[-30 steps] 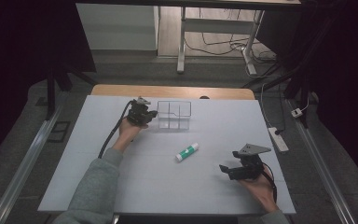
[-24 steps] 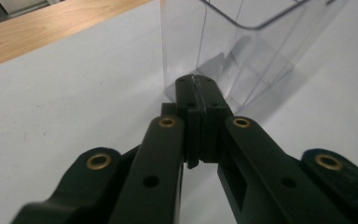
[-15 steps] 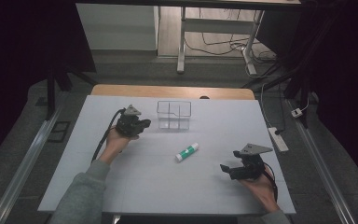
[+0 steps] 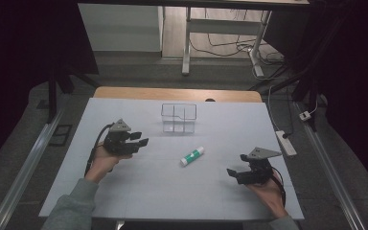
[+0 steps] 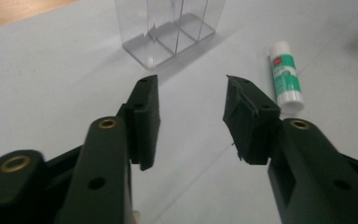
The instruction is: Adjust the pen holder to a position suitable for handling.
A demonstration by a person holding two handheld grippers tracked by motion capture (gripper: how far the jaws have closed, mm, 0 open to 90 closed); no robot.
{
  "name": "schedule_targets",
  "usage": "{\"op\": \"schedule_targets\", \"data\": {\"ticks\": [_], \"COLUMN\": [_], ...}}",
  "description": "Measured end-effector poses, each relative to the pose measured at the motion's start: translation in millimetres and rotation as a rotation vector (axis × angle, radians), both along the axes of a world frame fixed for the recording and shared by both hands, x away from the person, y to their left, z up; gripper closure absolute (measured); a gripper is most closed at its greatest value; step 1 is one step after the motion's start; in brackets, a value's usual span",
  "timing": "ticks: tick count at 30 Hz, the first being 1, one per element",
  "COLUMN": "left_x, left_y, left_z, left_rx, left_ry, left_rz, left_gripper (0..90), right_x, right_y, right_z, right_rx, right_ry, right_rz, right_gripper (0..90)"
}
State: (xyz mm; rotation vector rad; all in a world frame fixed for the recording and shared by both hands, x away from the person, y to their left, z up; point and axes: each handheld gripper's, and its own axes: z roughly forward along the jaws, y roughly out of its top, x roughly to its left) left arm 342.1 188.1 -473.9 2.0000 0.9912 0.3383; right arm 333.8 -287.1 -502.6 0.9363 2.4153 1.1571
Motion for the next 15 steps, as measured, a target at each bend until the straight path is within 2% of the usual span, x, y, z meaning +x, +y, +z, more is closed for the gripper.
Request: {"op": "schedule_targets", "data": {"ticks": [4,7,10,15], "left_x": [-11.6,-16.7,-19.6,-19.1], "left_y": [5.2,4.9,4.2,3.4], "left_z": [-2.5,-4.1,-3.7,-3.2], "left_rx": [-0.008,0.024,0.050,0.061], "left_ry": [0.010,0.022,0.054,0.107], "left_rz": [0.011,0.008,-0.019,-0.037], "left_gripper": [43.8,41.2,38.6,35.6], "right_x": [-1.0,-0.6,-0.1,-0.8], "right_y": [-1.3,-2.0,-1.9,-0.7], "right_z": [0.9,1.3,0.8,0.9], "right_rx": [0.007,0.012,0.015,0.014], "right_ry": [-0.005,-0.005,-0.003,-0.007], "right_rz": [-0.002,-0.001,0.004,0.012], "right_gripper": [16.5,16.5,16.5,16.5]}}
